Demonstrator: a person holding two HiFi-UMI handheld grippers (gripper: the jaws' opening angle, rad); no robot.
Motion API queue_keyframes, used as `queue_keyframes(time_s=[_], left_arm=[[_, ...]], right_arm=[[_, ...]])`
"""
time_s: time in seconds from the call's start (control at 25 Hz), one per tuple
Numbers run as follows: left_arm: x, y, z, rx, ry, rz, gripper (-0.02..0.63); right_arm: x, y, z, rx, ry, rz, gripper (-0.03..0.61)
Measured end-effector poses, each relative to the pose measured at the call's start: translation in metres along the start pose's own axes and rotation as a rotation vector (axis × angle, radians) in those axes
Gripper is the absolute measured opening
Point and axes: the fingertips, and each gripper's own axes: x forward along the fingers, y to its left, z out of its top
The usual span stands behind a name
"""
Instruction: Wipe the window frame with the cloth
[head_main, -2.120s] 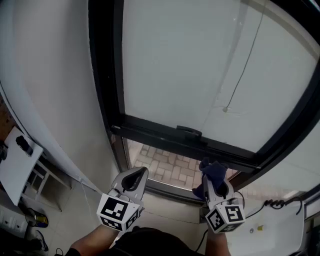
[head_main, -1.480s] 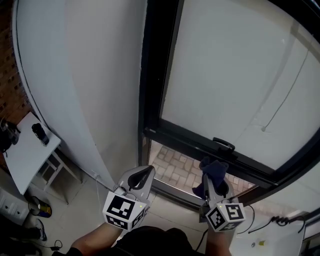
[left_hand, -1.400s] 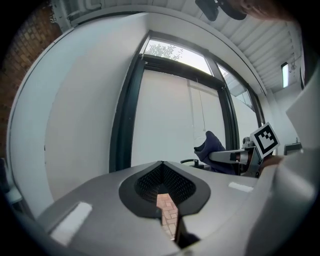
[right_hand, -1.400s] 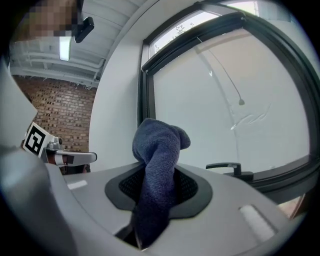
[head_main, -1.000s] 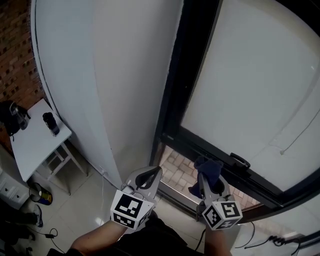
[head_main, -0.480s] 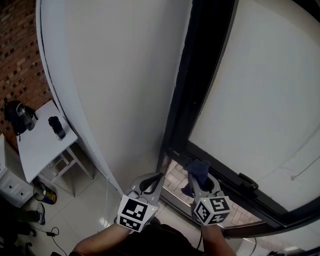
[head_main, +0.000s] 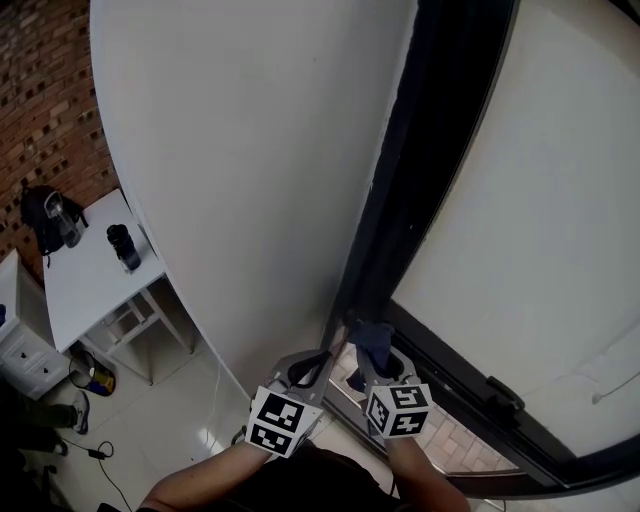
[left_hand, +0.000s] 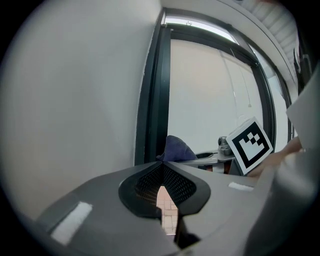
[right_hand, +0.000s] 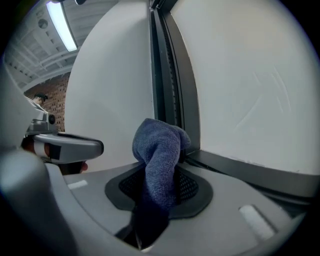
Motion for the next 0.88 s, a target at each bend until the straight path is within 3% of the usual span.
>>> queue_keyframes(time_s=[0.36, 0.88], left_arm=[[0.012, 0.009, -0.016, -0.015, 0.031, 0.0, -0.006], [0.018, 0.003, 0.015, -0.017, -0.016, -0.02, -0.006]], right_arm=[[0.027, -0.005, -0.01, 0.006, 0.025, -0.019, 0.121], [0.02, -0.015, 0.029, -0.005, -0.022, -0.073, 0.121]])
